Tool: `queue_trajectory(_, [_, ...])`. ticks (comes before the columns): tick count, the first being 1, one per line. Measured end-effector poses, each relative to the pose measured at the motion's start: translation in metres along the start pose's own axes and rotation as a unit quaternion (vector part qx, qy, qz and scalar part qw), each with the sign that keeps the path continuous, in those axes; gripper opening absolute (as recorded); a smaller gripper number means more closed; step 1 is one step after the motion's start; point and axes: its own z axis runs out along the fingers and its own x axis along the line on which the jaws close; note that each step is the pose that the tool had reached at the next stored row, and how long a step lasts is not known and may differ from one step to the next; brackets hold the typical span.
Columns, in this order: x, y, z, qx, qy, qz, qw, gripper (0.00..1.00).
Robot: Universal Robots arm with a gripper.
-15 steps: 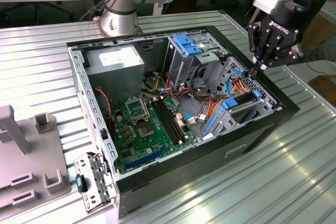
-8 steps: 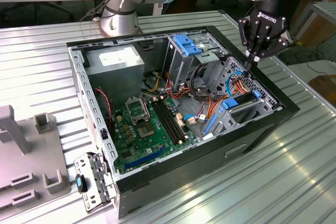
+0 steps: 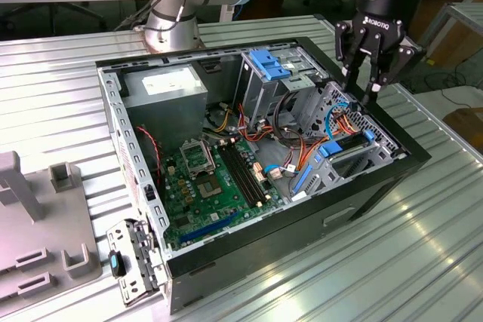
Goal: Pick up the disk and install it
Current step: 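Insert the second disk wire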
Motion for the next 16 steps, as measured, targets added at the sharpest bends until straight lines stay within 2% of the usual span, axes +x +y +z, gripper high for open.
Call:
queue_trajectory(2, [-0.0048,0.0001,0.0051,0.0004,0.0060,-0.001,1.0000,0.49])
queue_trajectory(3, [-0.0064,0.0001,0.0079,0.0004,0.0071,-0.001,1.0000,0.49])
queue_trajectory(6, [-0.0082,0.0002,0.0137,0.0005,0.0074,-0.001,1.0000,0.47])
queue_trajectory(7, [-0.0087,0.0002,0.0154,0.0007,0.0077,-0.001,1.0000,0.40])
queue_trajectory(8, [-0.0090,0.0003,0.0163,0.0009,0.0082,-0.001,1.0000,0.40])
queue_trajectory(11, [-0.0095,0.0003,0.0178,0.0020,0.0132,-0.001,0.9999,0.22])
queue_trajectory(12, [-0.0095,0.0003,0.0178,0.0020,0.0136,-0.001,0.9999,0.16])
queue_trajectory(16, [-0.0084,0.0003,0.0184,0.0024,0.0135,-0.001,0.9999,0.16])
